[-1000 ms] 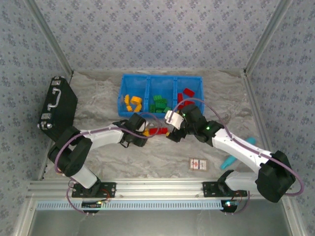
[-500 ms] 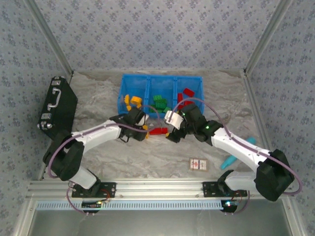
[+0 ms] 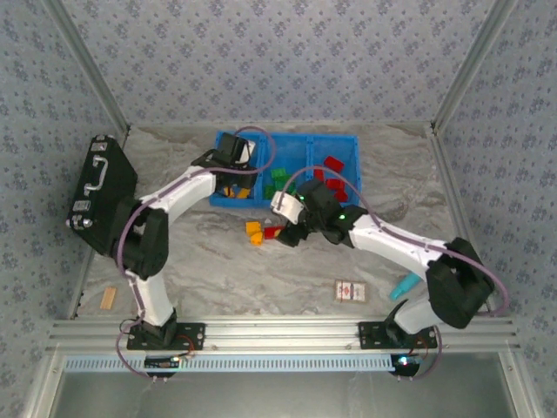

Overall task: Sort the legos into containers by color
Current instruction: Place the lego in the container, then pick up the lego from the center of the table.

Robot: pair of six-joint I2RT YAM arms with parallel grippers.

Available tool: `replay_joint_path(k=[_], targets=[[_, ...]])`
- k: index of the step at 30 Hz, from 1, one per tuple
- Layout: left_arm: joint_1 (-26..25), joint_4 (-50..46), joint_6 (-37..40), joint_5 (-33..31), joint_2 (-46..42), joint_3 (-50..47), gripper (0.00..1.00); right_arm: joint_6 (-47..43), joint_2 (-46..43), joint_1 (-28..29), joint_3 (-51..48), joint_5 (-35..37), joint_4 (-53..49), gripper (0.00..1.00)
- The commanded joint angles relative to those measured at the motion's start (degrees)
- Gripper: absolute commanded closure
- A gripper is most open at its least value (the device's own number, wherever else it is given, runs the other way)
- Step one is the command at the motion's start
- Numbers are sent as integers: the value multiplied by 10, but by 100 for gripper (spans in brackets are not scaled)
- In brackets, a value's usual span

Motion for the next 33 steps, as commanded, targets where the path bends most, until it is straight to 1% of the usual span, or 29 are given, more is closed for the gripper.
replay_joint_path(k=[1, 4, 7, 9, 11, 14, 20, 23, 25, 27, 29, 33], targets=[[-2, -4, 5, -6, 39, 29, 63, 126, 34, 30, 52, 53, 22, 15], [11, 9, -19, -6, 57, 28, 63, 207, 75, 50, 93, 46, 8, 15], [25, 24, -42, 3, 60, 20, 62, 246, 121, 77, 142, 70, -20, 15], [29, 39, -48, 8, 54, 12, 57, 265, 139, 92, 156, 97, -26, 15], [31, 44, -48, 8, 49, 11, 48, 284, 153, 99, 164, 111, -27, 15], [34, 49, -48, 12, 39, 9, 38, 310, 177, 104, 188, 125, -44, 15], [37, 69, -60, 20, -8, -11, 34, 350, 242, 107, 275, 121, -141, 16], [37, 71, -58, 20, -48, -19, 33, 372, 260, 106, 289, 120, -159, 17], [38, 76, -57, 17, -91, -31, 33, 404, 276, 102, 310, 114, -192, 21], [38, 88, -56, 12, -142, -54, 32, 414, 289, 100, 326, 101, -212, 24], [38, 107, -50, -3, -200, -85, 32, 418, 297, 104, 329, 107, -216, 24], [40, 119, -41, -59, -309, -132, 30, 440, 312, 104, 329, 120, -212, 25]])
